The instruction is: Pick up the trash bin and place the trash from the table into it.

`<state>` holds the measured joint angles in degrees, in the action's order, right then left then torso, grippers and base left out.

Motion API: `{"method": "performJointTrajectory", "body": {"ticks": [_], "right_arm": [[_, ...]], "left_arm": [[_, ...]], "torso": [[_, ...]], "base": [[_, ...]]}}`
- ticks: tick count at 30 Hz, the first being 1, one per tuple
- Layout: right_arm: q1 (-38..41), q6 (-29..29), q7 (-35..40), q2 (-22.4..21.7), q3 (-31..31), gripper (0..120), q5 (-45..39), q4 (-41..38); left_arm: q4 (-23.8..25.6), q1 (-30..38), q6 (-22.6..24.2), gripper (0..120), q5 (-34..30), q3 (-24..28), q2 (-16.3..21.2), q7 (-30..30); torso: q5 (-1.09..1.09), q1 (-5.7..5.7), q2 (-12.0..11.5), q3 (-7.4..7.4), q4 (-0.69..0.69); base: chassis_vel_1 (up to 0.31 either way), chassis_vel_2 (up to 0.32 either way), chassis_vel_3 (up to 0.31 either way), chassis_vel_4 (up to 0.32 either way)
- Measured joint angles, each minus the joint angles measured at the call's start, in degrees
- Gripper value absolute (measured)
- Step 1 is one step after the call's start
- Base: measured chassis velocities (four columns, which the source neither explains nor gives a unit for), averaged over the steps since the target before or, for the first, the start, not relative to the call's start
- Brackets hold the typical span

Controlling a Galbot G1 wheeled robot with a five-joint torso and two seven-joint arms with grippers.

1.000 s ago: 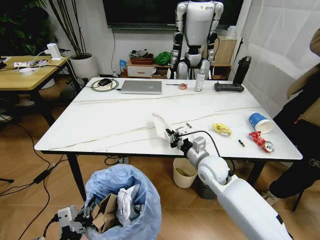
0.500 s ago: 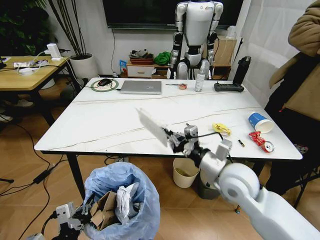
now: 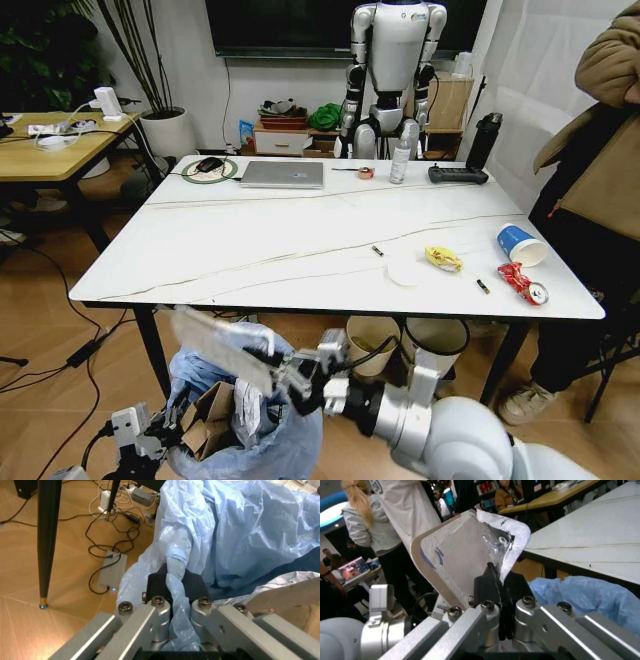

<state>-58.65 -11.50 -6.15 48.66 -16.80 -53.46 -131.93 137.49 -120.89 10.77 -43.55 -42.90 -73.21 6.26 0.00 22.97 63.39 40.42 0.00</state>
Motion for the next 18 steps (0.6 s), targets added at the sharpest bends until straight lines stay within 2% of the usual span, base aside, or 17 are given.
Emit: {"method": "performJointTrajectory", "body": {"ticks": [6,18], "right_arm": [[0.73,1.17,-0.37,0.80,-0.67,0,4.26,2.87],[2.04,2.01,-0.88,1.92,-1.25,0,6.78,5.19]], "left_arm": [[0.15,-0.01,0.07,0,0.49,0.36,-0.42,0.00],[-0.02,0.48,0.19,0,0.46,0.44,-0.65,0.03]], "torso": [[0.00,0.01,0.00,0.00,0.00],[0.00,0.01,0.00,0.01,0.00]], "base": [[0.000,0.000,0.000,0.000],[0.000,0.000,0.000,0.000]]}}
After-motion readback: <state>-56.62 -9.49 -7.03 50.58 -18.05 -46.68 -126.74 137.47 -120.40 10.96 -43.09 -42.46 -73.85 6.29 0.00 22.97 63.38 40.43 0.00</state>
